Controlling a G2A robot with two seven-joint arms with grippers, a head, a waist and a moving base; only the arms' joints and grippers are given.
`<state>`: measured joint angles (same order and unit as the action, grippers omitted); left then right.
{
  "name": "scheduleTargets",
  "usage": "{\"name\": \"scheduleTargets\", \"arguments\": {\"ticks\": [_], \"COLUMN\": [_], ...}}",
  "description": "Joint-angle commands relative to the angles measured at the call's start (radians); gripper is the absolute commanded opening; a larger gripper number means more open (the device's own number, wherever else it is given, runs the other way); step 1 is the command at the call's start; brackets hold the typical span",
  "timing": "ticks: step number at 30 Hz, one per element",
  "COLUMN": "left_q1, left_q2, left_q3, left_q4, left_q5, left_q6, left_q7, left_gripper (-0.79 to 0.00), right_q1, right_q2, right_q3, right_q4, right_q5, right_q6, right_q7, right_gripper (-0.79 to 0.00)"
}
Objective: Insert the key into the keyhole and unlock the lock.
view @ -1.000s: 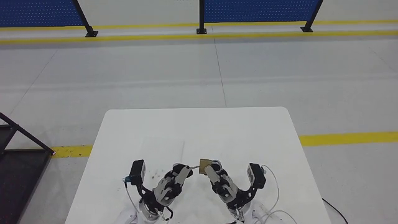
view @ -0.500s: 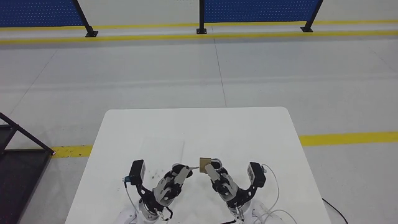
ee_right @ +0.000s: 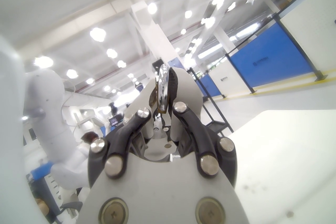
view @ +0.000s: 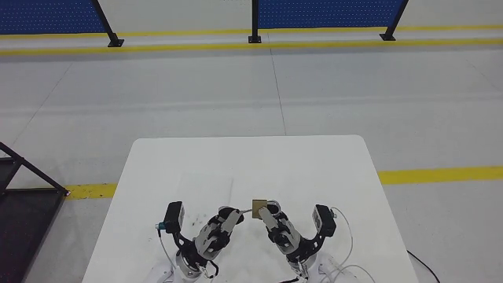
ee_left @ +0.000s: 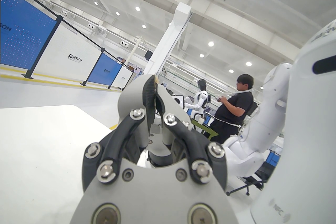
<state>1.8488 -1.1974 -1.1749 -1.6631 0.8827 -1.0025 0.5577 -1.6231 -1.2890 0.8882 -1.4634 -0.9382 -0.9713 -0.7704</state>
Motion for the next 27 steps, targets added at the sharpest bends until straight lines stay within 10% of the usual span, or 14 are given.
{"name": "scheduleTargets", "arguments": {"ticks": [1, 27], "left_q1": [0.0, 0.003], "left_q2": [0.0, -0.001], "left_q3": [-0.001, -0.004], "left_q4": [0.001, 0.0], "left_q5": [0.0, 0.025], "left_q6": [0.0, 0.005], "left_q7": [0.0, -0.002], "left_gripper": [-0.785, -0.785], "right_q1": [-0.001, -0.006], "right_q2": [-0.001, -0.005], "right_q3": [0.001, 0.01], "right_q4": [-0.001, -0.006], "right_q5": [0.0, -0.008], "right_q6": [0.0, 0.0], "right_q7": [0.002, 0.067], "right_gripper": [-0.785, -0.785]}}
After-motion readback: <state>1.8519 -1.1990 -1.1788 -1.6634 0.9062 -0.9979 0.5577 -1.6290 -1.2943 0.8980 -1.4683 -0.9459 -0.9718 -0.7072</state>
